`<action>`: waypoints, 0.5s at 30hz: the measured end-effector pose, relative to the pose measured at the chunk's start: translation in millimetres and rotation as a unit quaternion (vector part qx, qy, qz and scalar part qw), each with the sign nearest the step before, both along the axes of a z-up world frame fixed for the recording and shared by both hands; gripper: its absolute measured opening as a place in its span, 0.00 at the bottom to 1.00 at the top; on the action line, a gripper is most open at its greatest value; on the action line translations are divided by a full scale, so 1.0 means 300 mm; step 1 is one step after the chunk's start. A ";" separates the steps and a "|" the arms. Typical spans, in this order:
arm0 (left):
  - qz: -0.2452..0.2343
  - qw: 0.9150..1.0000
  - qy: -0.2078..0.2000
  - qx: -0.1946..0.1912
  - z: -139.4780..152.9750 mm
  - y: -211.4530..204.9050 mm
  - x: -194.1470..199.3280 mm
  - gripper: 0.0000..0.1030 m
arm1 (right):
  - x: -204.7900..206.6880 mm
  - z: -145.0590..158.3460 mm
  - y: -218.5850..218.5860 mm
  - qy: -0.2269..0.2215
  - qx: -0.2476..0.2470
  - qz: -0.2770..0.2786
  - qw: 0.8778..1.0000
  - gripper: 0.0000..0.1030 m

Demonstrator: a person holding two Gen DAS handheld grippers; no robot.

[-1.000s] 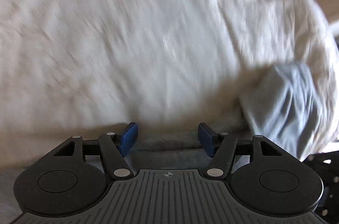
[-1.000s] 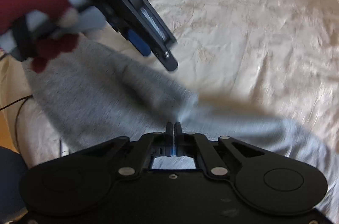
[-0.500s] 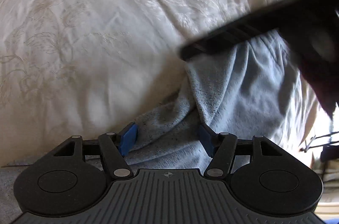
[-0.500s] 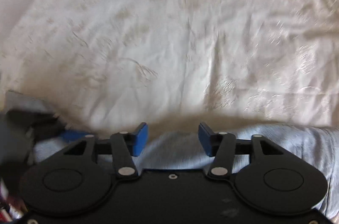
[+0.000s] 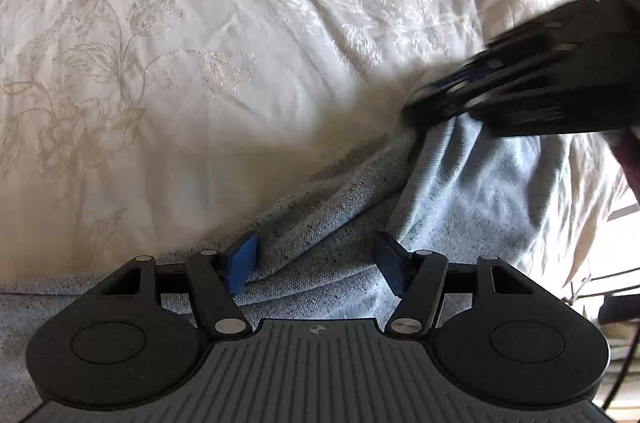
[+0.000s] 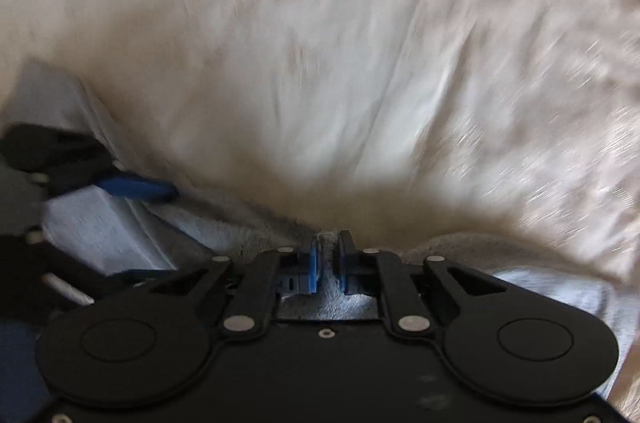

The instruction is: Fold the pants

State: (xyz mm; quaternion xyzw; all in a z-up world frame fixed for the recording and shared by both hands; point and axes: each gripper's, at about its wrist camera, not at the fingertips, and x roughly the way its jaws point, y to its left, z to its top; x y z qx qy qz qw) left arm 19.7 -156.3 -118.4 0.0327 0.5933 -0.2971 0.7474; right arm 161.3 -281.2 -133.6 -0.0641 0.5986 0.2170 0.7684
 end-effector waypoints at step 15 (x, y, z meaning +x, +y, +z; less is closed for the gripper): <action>0.094 0.995 0.001 0.029 -0.055 0.047 0.315 0.60 | 0.094 0.009 0.012 -0.135 -0.011 -0.088 0.987 0.09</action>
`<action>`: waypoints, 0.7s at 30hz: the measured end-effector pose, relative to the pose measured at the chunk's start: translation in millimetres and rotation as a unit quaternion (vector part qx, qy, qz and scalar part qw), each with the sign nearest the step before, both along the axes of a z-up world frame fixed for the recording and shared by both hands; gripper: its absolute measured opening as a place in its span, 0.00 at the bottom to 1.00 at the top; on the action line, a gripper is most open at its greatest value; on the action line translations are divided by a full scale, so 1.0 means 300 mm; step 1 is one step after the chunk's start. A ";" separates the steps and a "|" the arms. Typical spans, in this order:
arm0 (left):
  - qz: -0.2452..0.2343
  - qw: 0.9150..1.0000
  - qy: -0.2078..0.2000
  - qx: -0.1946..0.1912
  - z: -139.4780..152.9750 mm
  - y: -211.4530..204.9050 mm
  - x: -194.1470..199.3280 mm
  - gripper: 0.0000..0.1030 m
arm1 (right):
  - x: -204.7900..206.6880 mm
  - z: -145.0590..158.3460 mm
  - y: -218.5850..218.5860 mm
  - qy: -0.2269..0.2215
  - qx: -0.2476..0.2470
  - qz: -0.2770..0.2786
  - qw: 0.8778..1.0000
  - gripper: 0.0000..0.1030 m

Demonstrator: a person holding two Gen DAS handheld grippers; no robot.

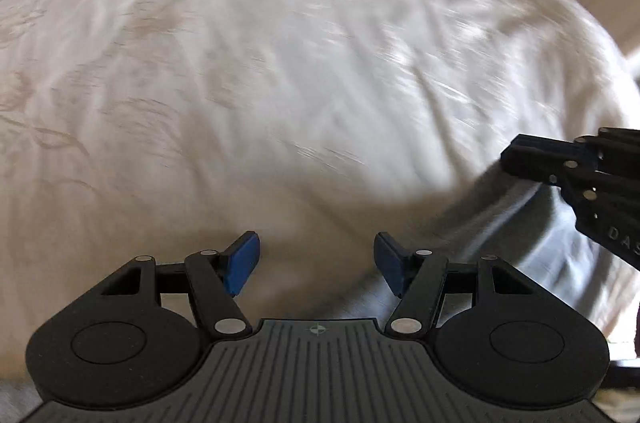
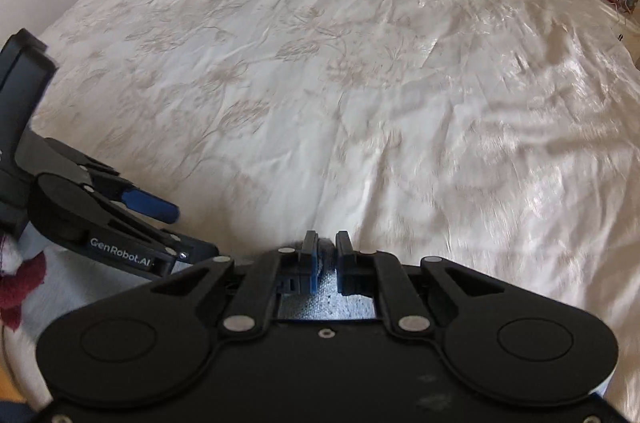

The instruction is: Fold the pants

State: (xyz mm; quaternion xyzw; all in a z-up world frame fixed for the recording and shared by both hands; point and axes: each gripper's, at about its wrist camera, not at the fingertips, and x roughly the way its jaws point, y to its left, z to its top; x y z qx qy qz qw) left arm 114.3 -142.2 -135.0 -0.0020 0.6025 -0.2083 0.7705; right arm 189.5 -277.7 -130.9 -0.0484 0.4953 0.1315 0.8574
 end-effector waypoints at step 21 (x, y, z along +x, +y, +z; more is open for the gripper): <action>0.097 0.995 0.031 0.005 -0.022 0.273 -0.114 0.60 | 0.218 -0.153 -0.119 0.145 0.131 -0.020 0.980 0.63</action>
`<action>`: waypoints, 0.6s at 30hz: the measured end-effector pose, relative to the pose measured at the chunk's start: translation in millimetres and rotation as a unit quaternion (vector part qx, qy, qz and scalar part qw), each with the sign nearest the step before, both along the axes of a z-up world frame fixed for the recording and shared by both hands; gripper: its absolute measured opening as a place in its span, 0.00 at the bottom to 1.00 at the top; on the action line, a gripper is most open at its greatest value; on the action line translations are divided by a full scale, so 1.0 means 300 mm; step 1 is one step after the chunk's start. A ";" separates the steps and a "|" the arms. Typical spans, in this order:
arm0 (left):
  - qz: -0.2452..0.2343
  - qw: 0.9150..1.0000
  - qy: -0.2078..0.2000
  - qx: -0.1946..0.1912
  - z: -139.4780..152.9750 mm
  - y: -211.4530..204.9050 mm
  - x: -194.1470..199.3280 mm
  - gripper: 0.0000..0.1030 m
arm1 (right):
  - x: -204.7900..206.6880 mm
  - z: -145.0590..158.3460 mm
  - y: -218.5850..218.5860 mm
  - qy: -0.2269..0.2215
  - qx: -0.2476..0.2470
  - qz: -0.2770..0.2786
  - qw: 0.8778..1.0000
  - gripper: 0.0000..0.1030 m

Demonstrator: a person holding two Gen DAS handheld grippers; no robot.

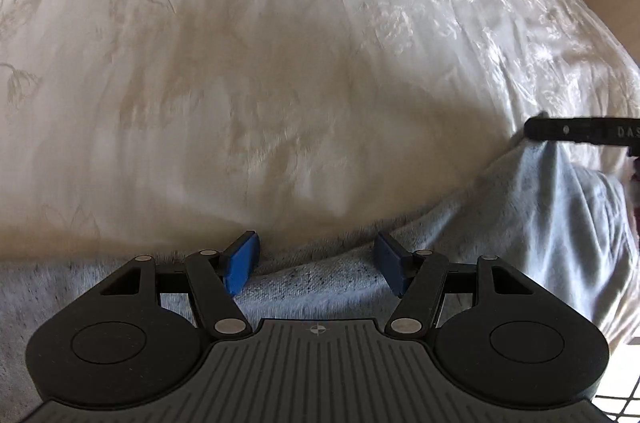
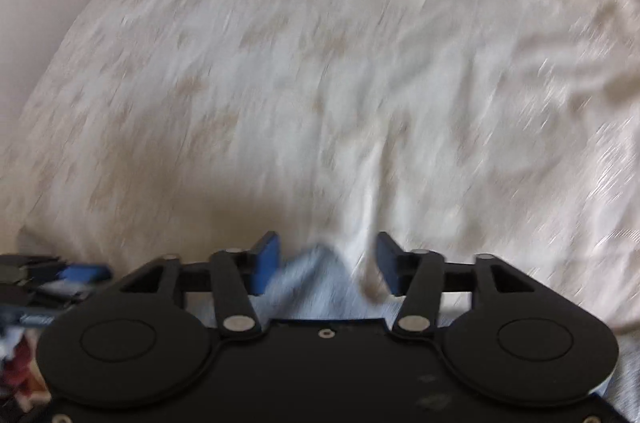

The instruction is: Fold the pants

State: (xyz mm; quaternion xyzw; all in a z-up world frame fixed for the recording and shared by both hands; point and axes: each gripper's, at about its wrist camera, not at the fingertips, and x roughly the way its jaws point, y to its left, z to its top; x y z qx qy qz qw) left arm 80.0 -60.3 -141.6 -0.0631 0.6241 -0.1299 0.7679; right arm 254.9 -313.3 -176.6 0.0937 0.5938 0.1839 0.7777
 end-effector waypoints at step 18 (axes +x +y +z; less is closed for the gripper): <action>-0.091 0.991 -0.098 -0.008 0.116 0.061 -0.137 0.66 | -0.232 0.127 0.100 -0.180 -0.106 0.093 0.974 0.08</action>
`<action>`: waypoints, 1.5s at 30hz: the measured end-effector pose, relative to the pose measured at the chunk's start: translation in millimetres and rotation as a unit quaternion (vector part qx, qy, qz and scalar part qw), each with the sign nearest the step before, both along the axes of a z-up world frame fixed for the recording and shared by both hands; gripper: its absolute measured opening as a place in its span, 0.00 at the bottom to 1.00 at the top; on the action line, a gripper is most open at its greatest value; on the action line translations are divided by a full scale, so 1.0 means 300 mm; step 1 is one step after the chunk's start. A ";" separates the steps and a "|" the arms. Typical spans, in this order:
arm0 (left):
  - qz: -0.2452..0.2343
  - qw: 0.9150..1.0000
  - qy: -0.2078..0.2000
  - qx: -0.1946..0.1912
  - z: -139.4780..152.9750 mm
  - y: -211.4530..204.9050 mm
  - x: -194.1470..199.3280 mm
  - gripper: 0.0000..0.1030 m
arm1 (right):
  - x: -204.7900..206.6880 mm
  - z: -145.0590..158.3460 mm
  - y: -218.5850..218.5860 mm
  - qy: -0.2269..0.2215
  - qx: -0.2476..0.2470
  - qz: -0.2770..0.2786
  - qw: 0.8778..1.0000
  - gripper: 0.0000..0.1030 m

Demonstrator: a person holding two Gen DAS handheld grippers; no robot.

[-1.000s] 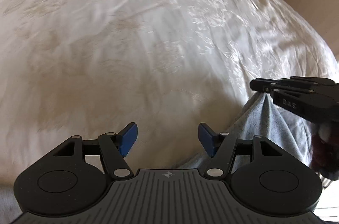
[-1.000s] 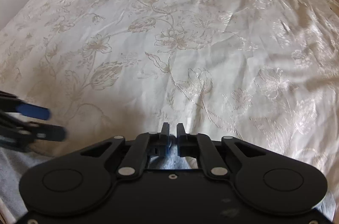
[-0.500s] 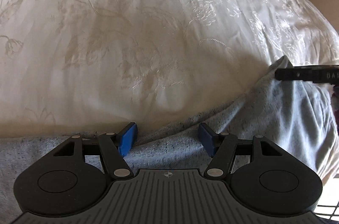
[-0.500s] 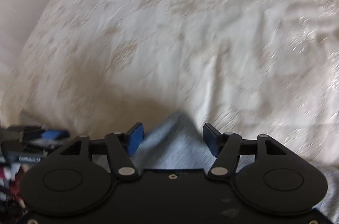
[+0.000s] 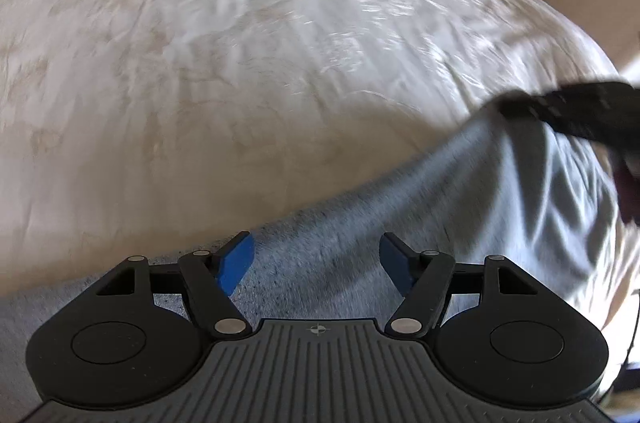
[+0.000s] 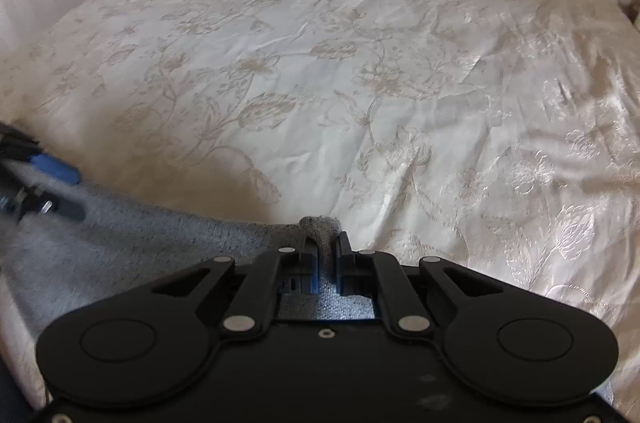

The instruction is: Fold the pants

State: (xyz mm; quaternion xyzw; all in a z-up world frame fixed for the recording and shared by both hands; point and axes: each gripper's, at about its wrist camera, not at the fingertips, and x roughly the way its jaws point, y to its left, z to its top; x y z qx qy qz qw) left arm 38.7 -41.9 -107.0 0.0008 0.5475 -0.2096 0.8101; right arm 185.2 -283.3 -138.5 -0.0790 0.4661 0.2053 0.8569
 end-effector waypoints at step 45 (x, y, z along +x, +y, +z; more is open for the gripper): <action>-0.025 0.999 0.024 0.008 0.065 -0.277 -0.019 0.72 | -0.220 0.030 -0.286 0.013 0.009 -0.266 0.964 0.13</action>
